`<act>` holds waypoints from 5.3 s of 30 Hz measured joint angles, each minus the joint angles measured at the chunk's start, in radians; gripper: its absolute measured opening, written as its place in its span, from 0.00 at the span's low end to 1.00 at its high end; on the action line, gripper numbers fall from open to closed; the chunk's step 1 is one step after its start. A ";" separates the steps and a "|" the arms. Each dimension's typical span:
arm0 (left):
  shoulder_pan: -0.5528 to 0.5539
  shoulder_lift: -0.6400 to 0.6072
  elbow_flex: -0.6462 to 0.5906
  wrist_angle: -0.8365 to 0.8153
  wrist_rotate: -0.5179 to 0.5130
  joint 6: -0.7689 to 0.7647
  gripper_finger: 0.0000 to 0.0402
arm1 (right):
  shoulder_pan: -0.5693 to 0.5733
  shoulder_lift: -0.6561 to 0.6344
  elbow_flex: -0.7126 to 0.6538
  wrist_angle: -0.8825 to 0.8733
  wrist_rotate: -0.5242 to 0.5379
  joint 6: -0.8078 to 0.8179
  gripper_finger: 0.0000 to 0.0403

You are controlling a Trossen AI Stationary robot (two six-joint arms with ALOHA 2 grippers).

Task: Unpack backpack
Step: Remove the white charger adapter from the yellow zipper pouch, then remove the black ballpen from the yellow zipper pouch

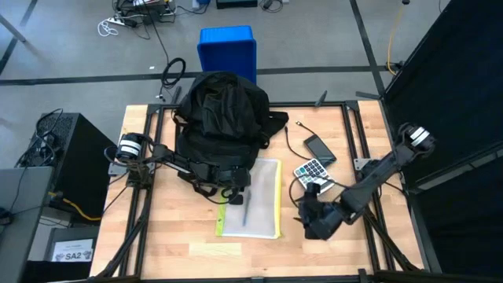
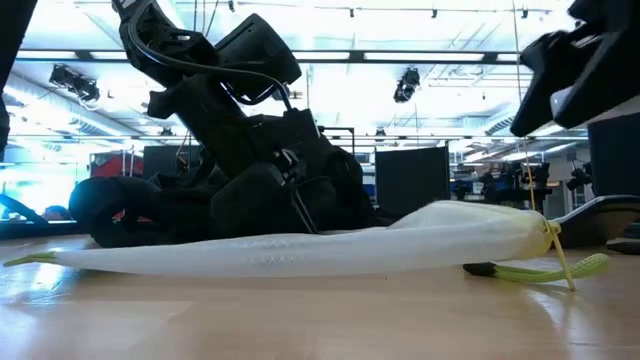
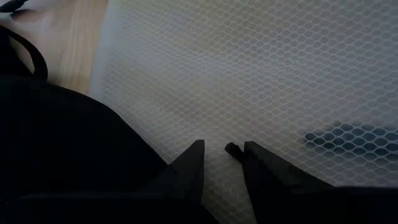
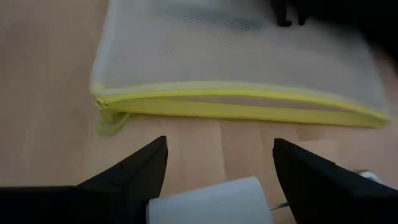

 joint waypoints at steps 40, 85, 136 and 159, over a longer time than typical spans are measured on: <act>0.000 0.001 -0.001 0.011 0.015 -0.020 0.22 | 0.031 0.212 0.078 -0.237 -0.032 0.114 0.73; -0.169 -0.092 0.010 -0.266 0.012 -0.304 0.22 | -0.178 0.373 0.126 0.359 -0.094 -0.344 0.09; -0.280 -0.142 0.000 -0.524 -0.119 -0.436 0.22 | -0.268 0.378 0.128 0.382 -0.202 -0.272 0.10; -0.172 -0.211 -0.265 0.109 0.101 -0.284 0.22 | -0.271 0.378 0.127 0.434 -0.139 -0.267 0.13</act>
